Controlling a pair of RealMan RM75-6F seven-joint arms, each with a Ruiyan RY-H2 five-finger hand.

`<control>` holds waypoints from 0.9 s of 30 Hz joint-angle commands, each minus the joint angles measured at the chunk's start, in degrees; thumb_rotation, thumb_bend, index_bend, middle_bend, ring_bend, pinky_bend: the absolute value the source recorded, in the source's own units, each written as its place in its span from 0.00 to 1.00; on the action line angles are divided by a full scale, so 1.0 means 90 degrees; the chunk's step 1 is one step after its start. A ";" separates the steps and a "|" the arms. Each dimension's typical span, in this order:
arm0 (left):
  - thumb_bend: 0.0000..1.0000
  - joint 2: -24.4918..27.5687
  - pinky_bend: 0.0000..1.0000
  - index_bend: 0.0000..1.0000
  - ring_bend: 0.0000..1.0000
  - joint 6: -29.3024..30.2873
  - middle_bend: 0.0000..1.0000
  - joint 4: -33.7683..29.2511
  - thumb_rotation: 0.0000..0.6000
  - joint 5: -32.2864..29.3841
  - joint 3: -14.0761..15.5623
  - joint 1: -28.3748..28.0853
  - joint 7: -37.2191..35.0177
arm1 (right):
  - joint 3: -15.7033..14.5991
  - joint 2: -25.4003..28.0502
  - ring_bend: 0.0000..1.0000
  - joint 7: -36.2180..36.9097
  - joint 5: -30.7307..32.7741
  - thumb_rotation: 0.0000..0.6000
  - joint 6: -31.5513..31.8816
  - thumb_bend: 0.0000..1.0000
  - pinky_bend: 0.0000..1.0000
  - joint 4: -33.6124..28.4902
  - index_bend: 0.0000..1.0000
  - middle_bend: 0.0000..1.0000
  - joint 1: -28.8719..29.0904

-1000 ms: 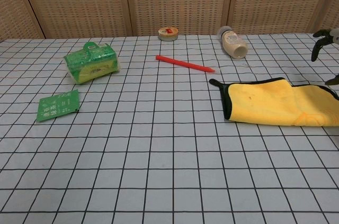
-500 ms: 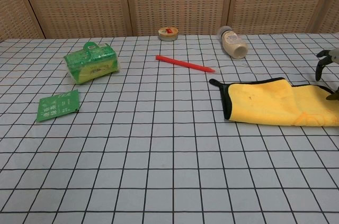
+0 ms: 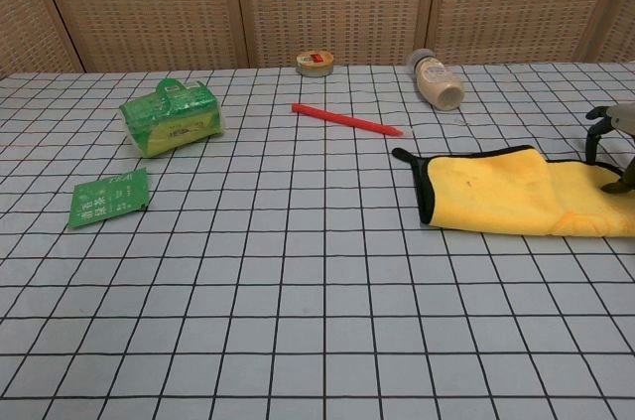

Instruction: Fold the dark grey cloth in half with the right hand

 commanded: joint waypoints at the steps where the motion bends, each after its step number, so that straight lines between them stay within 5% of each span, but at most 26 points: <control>1: 0.00 -0.0005 0.00 0.00 0.00 -0.0004 0.00 0.0004 1.00 0.0001 0.0000 -0.0004 0.0004 | -0.0009 -0.0079 0.00 0.0025 -0.0021 1.00 -0.0052 0.46 0.00 0.0124 0.51 0.00 0.0004; 9: 0.00 -0.0017 0.00 0.00 0.00 0.0001 0.00 0.0005 1.00 0.0008 0.0005 -0.0005 0.0028 | -0.0005 -0.0201 0.00 0.0233 -0.0294 1.00 0.0087 0.60 0.00 0.0344 0.65 0.00 -0.0024; 27: 0.00 0.0000 0.00 0.00 0.00 0.0069 0.00 -0.0040 1.00 0.0128 0.0042 0.0022 0.0025 | -0.0006 0.0181 0.00 0.0416 -0.0694 1.00 0.0482 0.65 0.00 -0.0150 0.66 0.00 -0.0294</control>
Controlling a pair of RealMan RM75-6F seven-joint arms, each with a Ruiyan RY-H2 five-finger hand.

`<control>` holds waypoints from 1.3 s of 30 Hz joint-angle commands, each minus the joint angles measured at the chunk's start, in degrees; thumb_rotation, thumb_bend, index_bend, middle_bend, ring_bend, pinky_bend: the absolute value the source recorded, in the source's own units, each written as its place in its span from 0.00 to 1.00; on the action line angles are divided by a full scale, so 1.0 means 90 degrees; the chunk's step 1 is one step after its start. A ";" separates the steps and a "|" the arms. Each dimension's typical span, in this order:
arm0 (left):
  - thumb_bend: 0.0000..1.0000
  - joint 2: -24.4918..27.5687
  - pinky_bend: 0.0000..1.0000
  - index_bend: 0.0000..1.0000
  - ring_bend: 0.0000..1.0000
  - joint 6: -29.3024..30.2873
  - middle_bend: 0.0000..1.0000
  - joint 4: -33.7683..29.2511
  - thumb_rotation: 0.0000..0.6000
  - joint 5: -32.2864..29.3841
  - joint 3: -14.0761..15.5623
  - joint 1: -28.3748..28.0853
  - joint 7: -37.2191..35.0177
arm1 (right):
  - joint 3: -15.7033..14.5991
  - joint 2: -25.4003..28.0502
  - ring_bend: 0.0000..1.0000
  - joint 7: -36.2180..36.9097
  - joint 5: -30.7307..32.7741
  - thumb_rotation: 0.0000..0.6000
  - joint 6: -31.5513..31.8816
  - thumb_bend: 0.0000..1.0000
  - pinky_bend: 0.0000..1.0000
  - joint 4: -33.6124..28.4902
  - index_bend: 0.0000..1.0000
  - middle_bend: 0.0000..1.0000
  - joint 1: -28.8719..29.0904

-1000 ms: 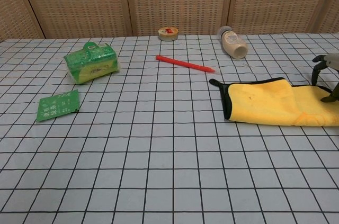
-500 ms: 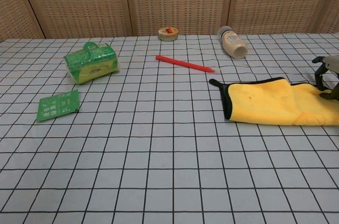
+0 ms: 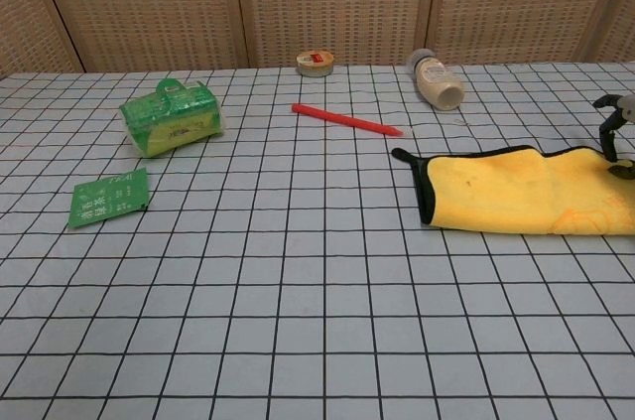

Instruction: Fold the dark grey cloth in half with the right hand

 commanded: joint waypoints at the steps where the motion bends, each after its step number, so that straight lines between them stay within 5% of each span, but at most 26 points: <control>1: 0.00 0.0004 0.00 0.00 0.00 0.0010 0.00 -0.0008 1.00 0.0021 0.0007 0.0004 0.0001 | -0.0011 0.0092 0.00 -0.0025 -0.0023 1.00 0.0037 0.65 0.00 -0.0108 0.66 0.00 -0.0060; 11: 0.00 0.0020 0.00 0.00 0.00 0.0049 0.00 -0.0030 1.00 0.0051 0.0015 0.0023 -0.0010 | 0.0031 0.0057 0.00 -0.0285 0.0220 1.00 -0.0130 0.65 0.00 0.0009 0.61 0.00 -0.0077; 16: 0.00 0.0019 0.00 0.00 0.00 0.0037 0.00 -0.0029 1.00 0.0043 0.0013 0.0017 -0.0013 | 0.0030 0.0074 0.00 -0.0329 0.0317 1.00 -0.0316 0.41 0.00 0.0005 0.12 0.00 -0.0077; 18: 0.00 0.0019 0.00 0.00 0.00 0.0038 0.00 -0.0030 1.00 0.0043 0.0012 0.0017 -0.0010 | 0.0060 0.0098 0.00 -0.0264 0.0313 1.00 -0.0320 0.31 0.00 -0.0040 0.02 0.00 -0.0080; 27: 0.00 0.0017 0.00 0.00 0.00 0.0047 0.00 -0.0041 1.00 0.0058 0.0015 0.0018 -0.0008 | 0.0155 0.0274 0.00 0.0059 -0.0006 1.00 0.0129 0.25 0.00 -0.0398 0.00 0.00 -0.0153; 39: 0.00 0.0100 0.00 0.00 0.00 0.0194 0.00 -0.0073 1.00 0.0257 0.0051 0.0092 -0.0212 | 0.0124 0.2134 0.00 0.1270 -0.1405 1.00 0.1722 0.00 0.00 -0.3233 0.00 0.00 -0.0971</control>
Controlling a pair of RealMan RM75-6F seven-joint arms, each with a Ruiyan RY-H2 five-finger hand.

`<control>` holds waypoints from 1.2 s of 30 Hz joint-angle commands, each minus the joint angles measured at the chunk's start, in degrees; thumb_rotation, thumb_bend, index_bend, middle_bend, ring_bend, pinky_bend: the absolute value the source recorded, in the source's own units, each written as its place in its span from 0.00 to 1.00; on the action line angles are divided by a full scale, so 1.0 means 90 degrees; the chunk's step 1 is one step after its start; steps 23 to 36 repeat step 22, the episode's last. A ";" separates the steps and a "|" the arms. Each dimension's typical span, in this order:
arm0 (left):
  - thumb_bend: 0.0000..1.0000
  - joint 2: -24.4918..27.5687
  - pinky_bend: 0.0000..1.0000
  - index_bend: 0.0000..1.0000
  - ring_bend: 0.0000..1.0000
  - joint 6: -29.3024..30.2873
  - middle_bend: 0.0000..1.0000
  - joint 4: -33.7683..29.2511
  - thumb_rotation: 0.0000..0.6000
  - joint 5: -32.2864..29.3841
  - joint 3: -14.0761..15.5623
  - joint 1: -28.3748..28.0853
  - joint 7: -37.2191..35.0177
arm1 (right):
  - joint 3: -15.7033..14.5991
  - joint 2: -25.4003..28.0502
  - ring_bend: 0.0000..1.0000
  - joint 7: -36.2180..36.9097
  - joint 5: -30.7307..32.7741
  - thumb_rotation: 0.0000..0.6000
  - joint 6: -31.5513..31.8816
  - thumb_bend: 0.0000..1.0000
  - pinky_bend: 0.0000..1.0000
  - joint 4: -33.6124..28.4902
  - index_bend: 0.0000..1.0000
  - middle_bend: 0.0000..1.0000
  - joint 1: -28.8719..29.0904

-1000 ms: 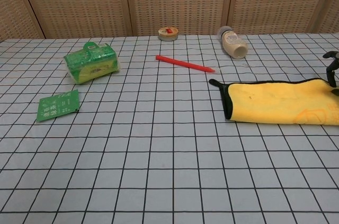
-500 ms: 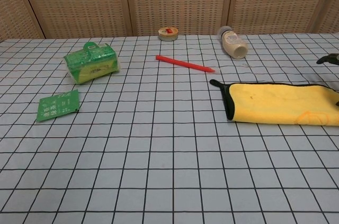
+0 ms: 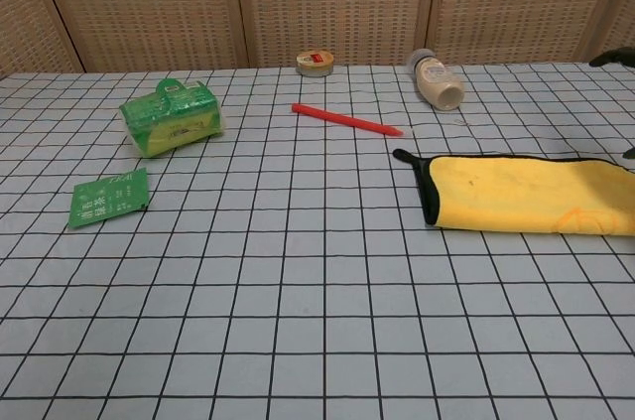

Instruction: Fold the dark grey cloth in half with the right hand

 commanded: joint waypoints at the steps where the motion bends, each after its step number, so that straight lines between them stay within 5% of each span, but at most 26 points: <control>1: 0.00 0.0029 0.00 0.00 0.00 0.0053 0.00 -0.0006 1.00 0.0079 0.0017 0.0028 -0.0074 | -0.0107 0.0976 0.00 0.0687 -0.0852 1.00 0.0881 0.00 0.00 -0.1277 0.01 0.00 -0.0540; 7: 0.00 0.0073 0.00 0.00 0.00 0.0230 0.00 -0.0018 1.00 0.0284 0.0054 0.0102 -0.0182 | -0.0538 0.1826 0.00 0.1234 -0.2073 1.00 0.2070 0.00 0.00 -0.2085 0.00 0.00 -0.1220; 16: 0.00 0.0085 0.00 0.00 0.00 0.0576 0.00 -0.0010 1.00 0.0602 0.0107 0.0237 -0.0231 | -0.1016 0.2028 0.00 0.1035 -0.2872 1.00 0.3491 0.00 0.00 -0.2580 0.00 0.00 -0.2082; 36: 0.00 0.0074 0.00 0.00 0.00 0.0739 0.00 0.0025 1.00 0.0750 0.0139 0.0311 -0.0279 | -0.1222 0.1971 0.00 0.0645 -0.2967 1.00 0.3869 0.00 0.00 -0.2879 0.00 0.00 -0.2463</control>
